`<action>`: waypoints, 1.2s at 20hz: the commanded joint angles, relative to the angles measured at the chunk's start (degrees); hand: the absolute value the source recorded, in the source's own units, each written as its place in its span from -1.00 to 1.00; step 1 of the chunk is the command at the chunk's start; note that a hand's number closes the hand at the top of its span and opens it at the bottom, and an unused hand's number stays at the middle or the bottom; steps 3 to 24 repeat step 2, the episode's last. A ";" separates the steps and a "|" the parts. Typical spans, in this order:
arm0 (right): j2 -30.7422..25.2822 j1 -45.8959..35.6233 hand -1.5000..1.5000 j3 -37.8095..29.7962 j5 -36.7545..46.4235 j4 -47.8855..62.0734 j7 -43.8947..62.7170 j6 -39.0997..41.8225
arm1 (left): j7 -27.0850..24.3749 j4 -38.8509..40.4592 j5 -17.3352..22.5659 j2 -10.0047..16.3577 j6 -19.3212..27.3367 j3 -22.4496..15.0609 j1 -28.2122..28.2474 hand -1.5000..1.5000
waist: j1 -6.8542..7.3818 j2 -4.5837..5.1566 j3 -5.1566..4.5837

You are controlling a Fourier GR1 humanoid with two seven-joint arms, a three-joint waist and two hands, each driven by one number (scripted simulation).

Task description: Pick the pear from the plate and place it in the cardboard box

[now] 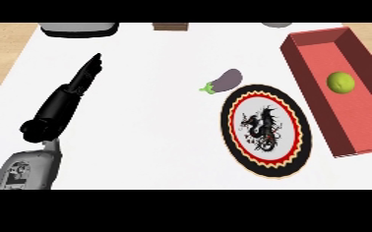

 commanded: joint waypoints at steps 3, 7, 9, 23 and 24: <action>-2.79 6.55 -1.00 -6.07 -7.28 1.04 -7.55 -0.72 | -0.11 0.33 0.42 0.67 -0.59 0.86 -1.06 0.00 | 0.44 0.18 -0.04; -2.79 6.55 -1.00 -6.07 -7.28 1.04 -7.55 -0.72 | -0.11 0.33 0.42 0.67 -0.59 0.86 -1.06 0.00 | 0.44 0.18 -0.04; -2.79 6.55 -1.00 -6.07 -7.28 1.04 -7.55 -0.72 | -0.11 0.33 0.42 0.67 -0.59 0.86 -1.06 0.00 | 0.44 0.18 -0.04; -2.79 6.55 -1.00 -6.07 -7.28 1.04 -7.55 -0.72 | -0.11 0.33 0.42 0.67 -0.59 0.86 -1.06 0.00 | 0.44 0.18 -0.04; -2.79 6.55 -1.00 -6.07 -7.28 1.04 -7.55 -0.72 | -0.11 0.33 0.42 0.67 -0.59 0.86 -1.06 0.00 | 0.44 0.18 -0.04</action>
